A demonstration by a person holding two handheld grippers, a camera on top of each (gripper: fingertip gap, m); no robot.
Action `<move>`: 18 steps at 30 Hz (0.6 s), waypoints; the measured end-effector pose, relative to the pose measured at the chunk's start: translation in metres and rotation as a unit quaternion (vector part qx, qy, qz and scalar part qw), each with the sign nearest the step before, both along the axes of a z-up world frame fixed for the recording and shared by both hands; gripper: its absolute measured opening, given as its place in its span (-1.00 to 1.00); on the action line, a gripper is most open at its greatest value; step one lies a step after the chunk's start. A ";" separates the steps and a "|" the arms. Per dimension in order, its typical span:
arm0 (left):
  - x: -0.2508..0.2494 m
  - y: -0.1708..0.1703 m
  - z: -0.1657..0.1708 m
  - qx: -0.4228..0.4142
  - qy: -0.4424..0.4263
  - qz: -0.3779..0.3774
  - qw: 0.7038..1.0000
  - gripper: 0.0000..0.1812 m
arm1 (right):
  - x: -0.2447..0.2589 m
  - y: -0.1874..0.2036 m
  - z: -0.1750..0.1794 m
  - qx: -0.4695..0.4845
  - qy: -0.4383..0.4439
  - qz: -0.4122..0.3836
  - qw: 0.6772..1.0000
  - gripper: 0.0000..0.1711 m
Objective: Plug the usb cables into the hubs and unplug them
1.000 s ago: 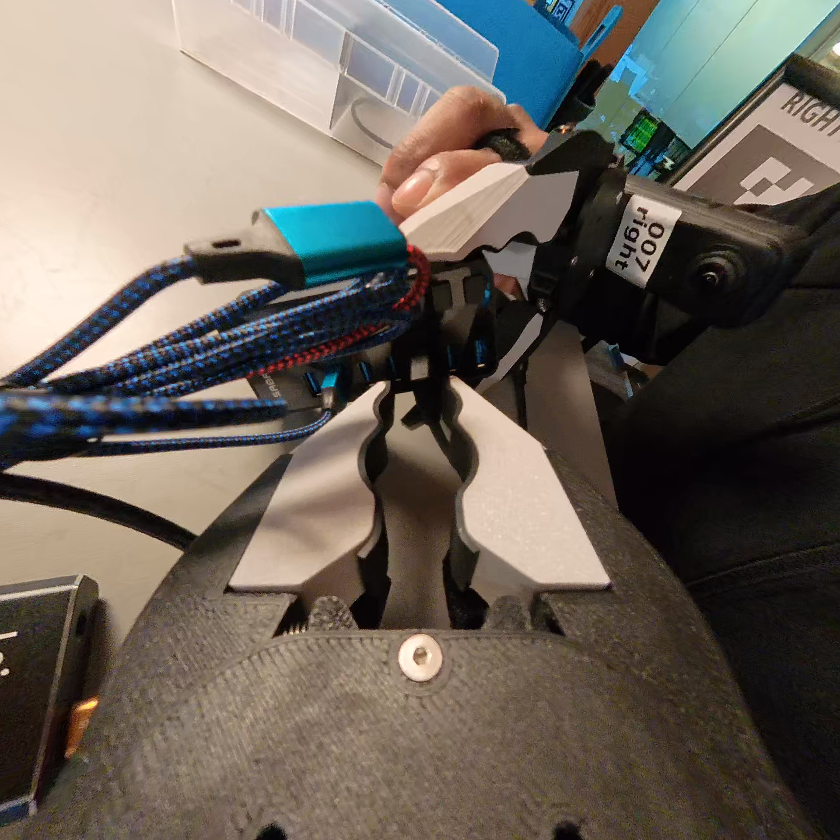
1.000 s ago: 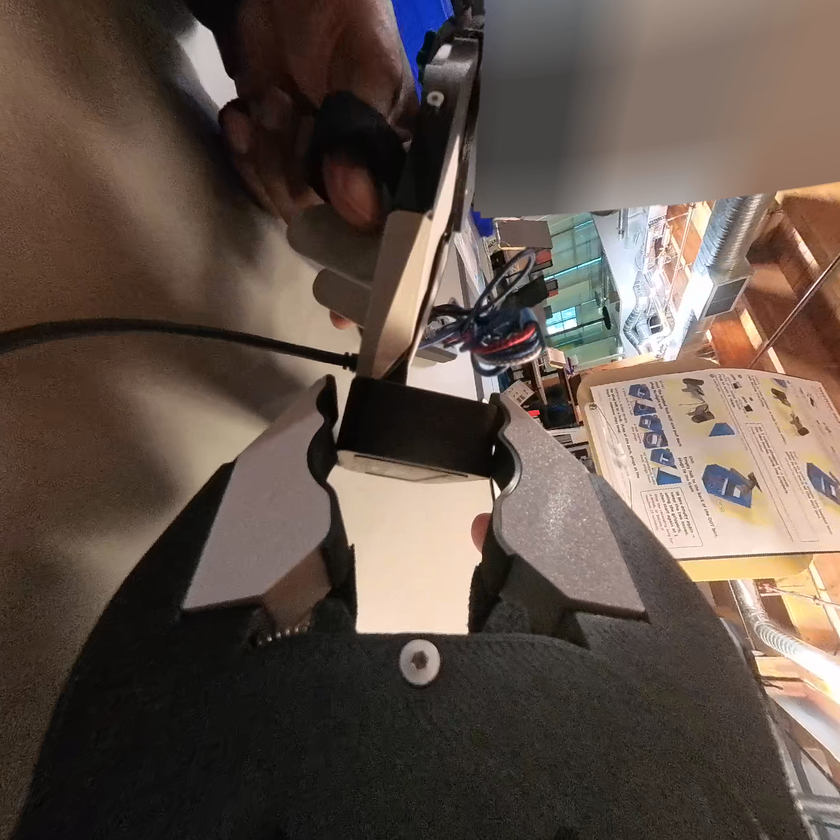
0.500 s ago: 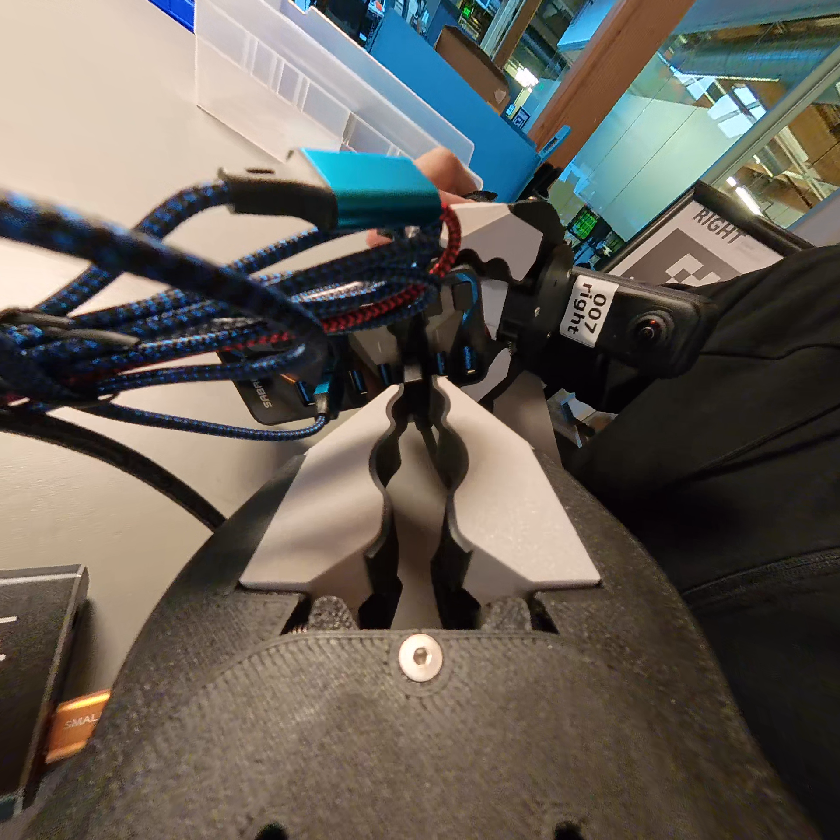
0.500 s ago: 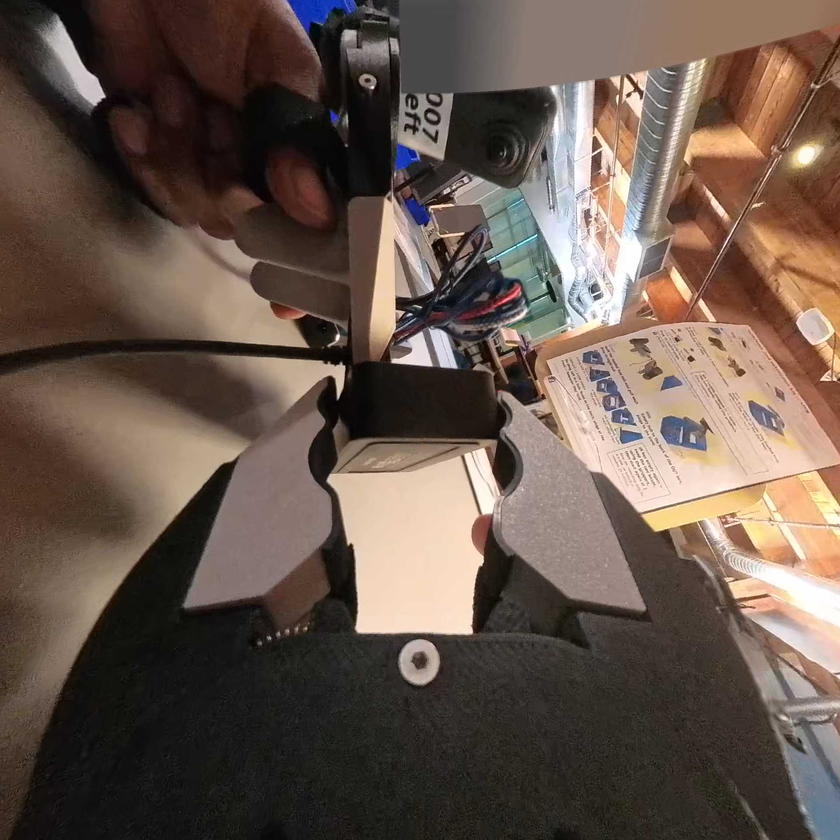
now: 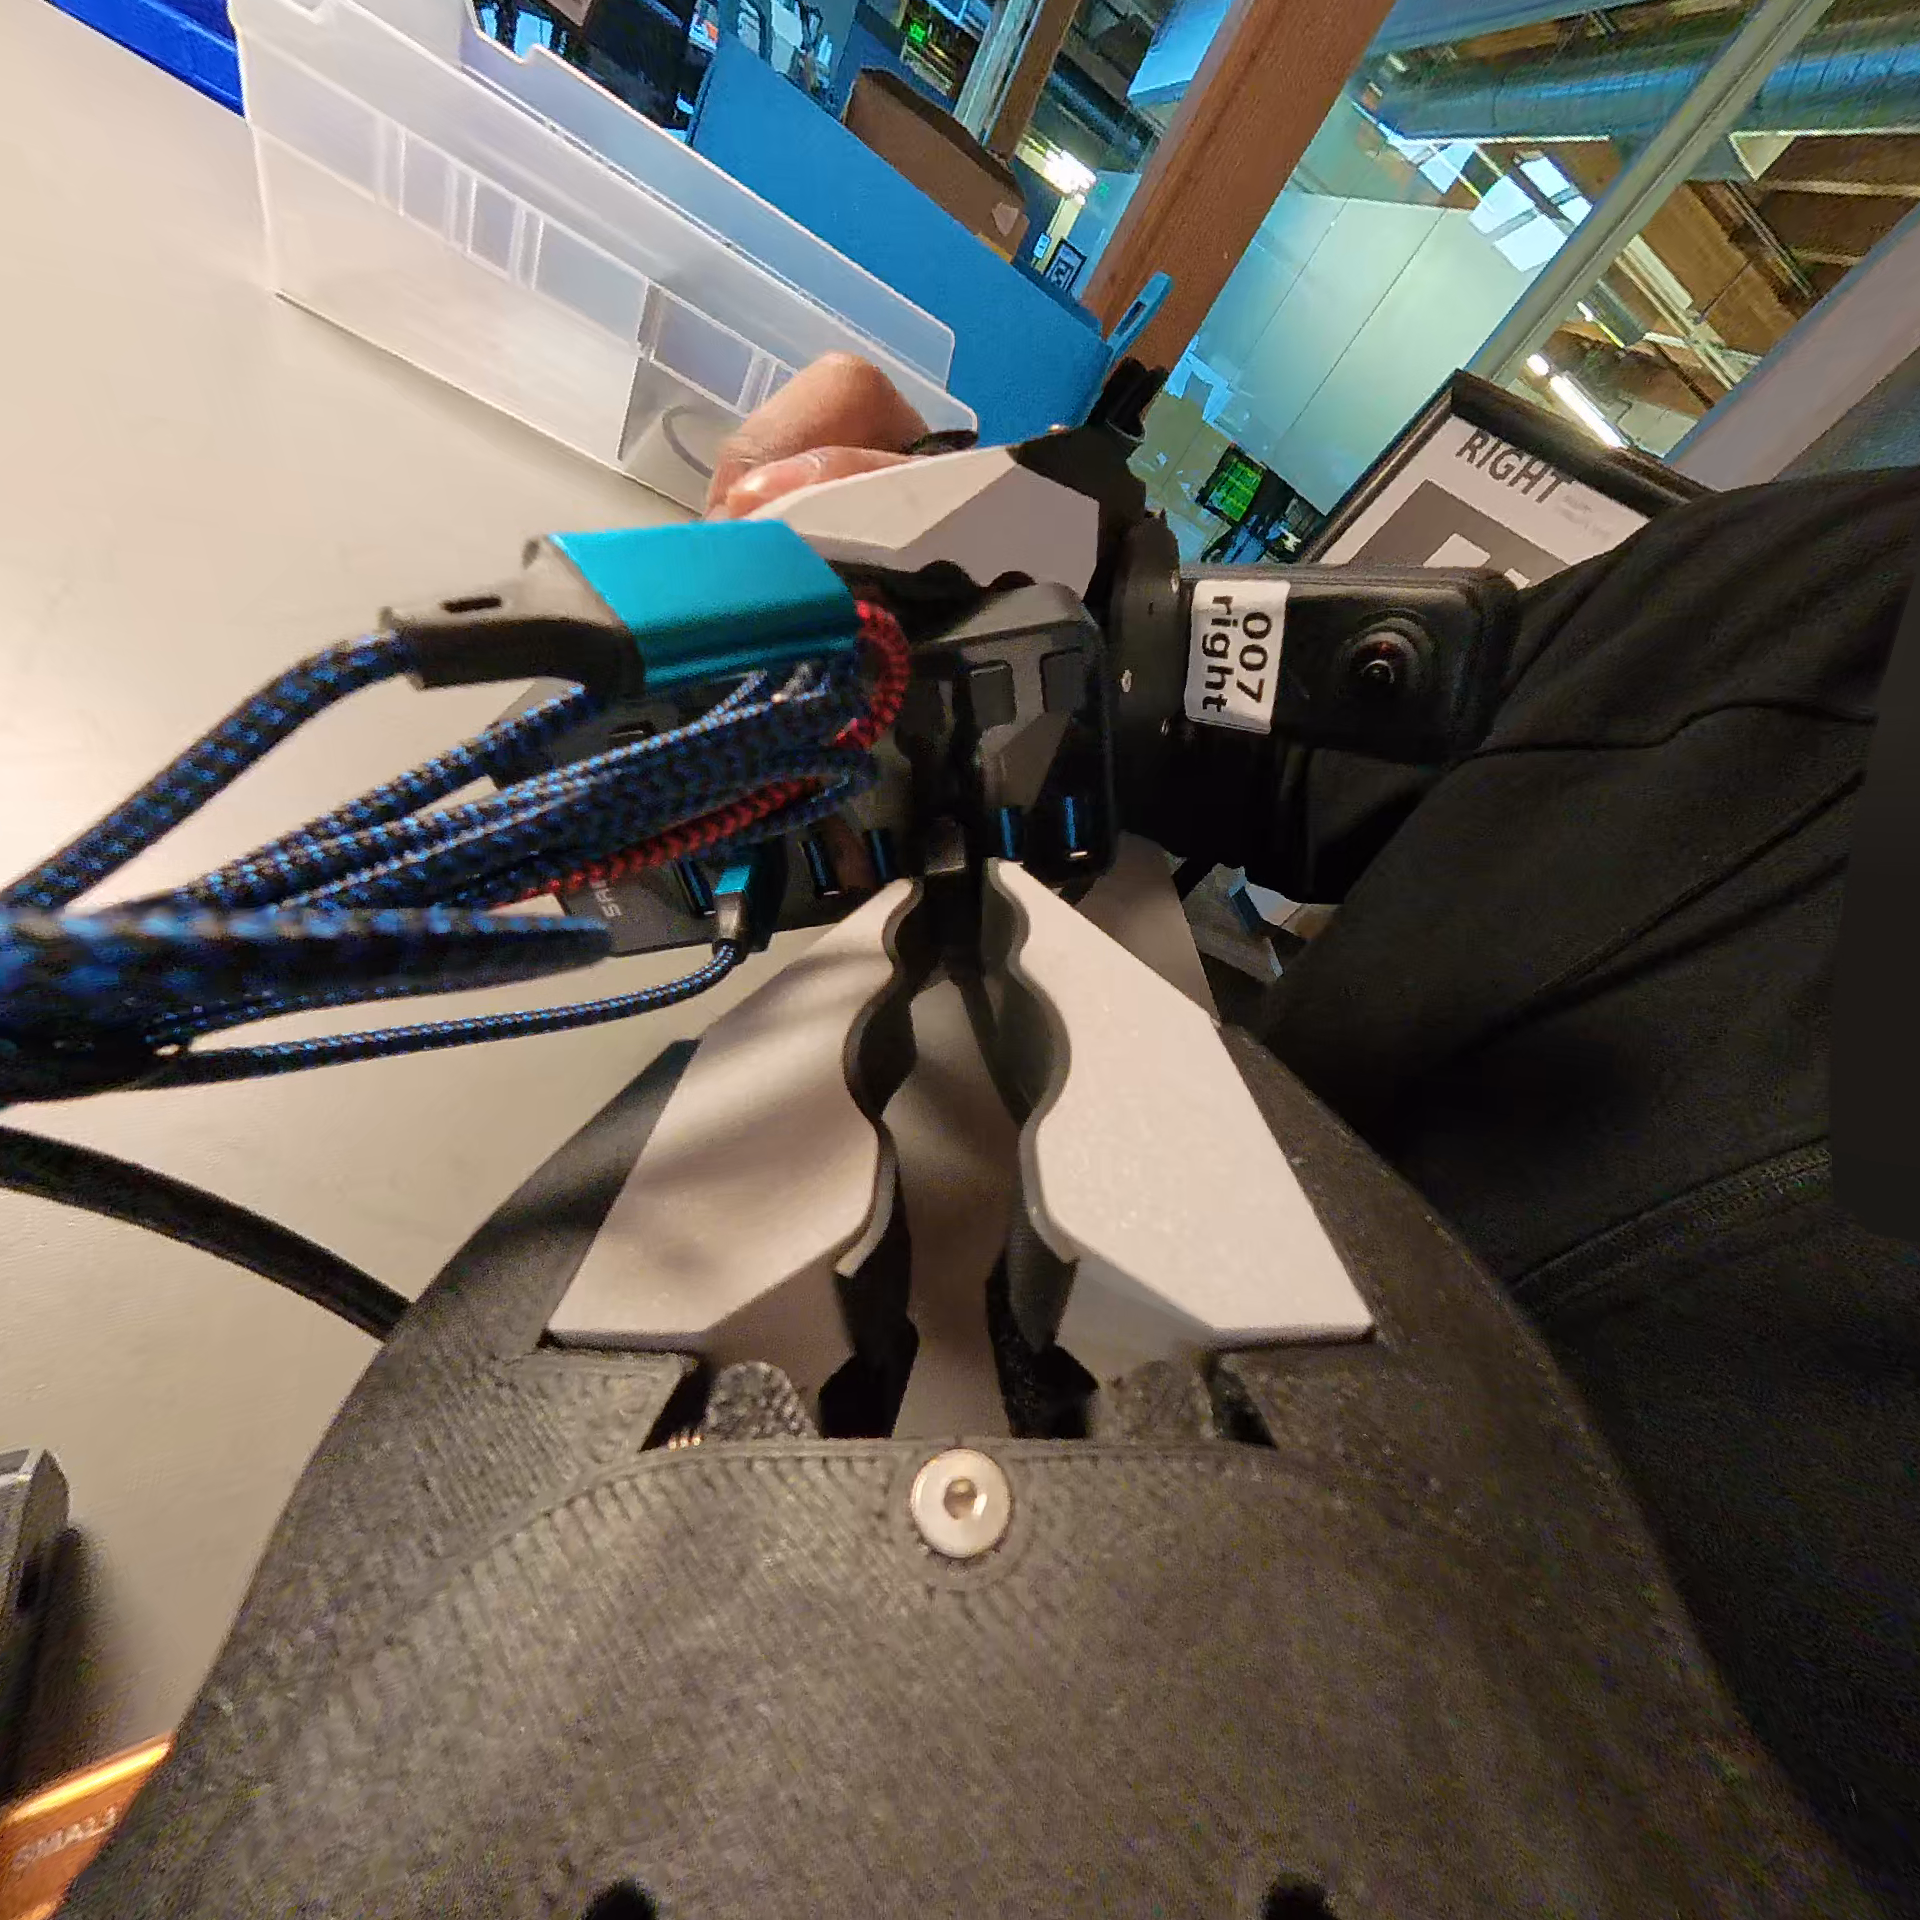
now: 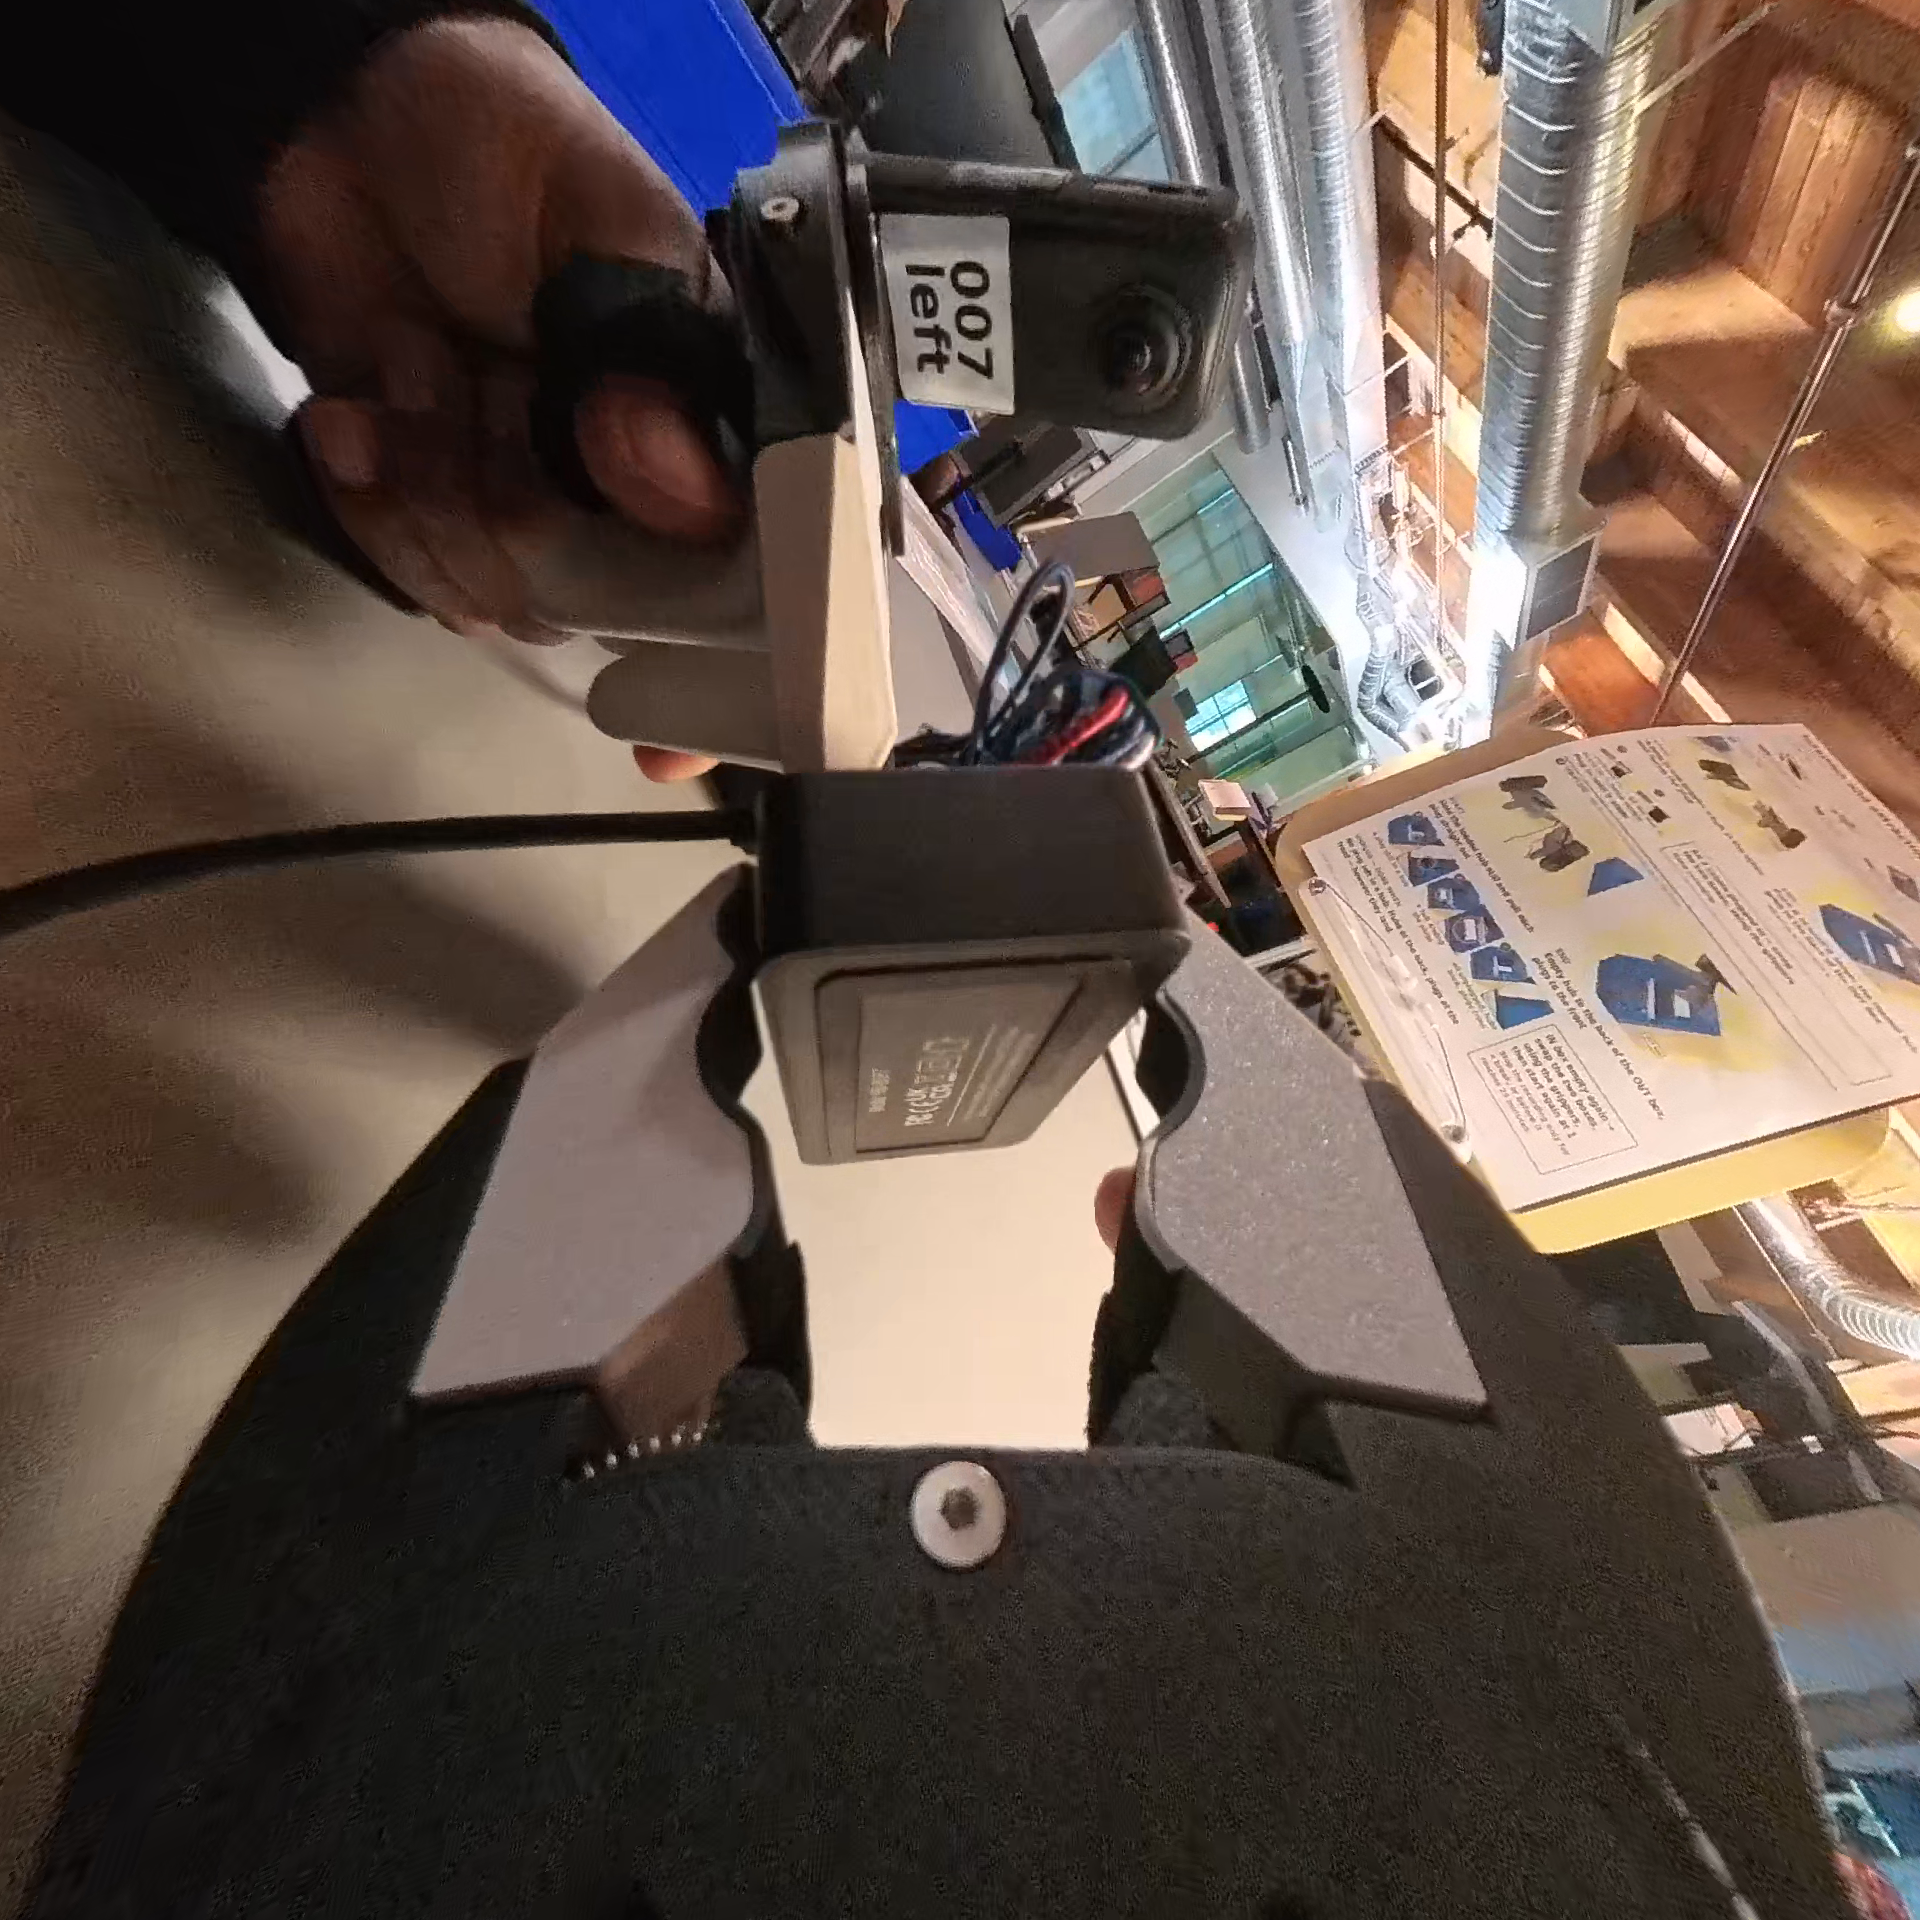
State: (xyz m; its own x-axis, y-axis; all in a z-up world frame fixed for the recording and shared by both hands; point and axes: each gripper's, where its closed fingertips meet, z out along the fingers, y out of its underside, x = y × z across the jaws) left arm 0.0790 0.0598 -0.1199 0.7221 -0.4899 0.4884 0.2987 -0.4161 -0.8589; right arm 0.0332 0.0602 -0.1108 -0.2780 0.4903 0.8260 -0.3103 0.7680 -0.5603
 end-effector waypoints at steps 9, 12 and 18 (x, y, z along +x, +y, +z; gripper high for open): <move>0.006 -0.005 -0.011 -0.021 0.055 -0.030 0.998 -0.88 | 0.008 -0.009 -0.006 0.079 0.017 0.030 0.996 -0.21; 0.007 -0.005 -0.010 -0.023 0.047 -0.029 0.998 -0.87 | 0.008 -0.008 -0.005 0.089 0.019 0.028 0.995 -0.21; -0.063 -0.013 0.005 -0.008 0.029 0.083 0.996 -0.88 | 0.000 0.047 0.007 0.054 0.027 -0.050 0.997 -0.21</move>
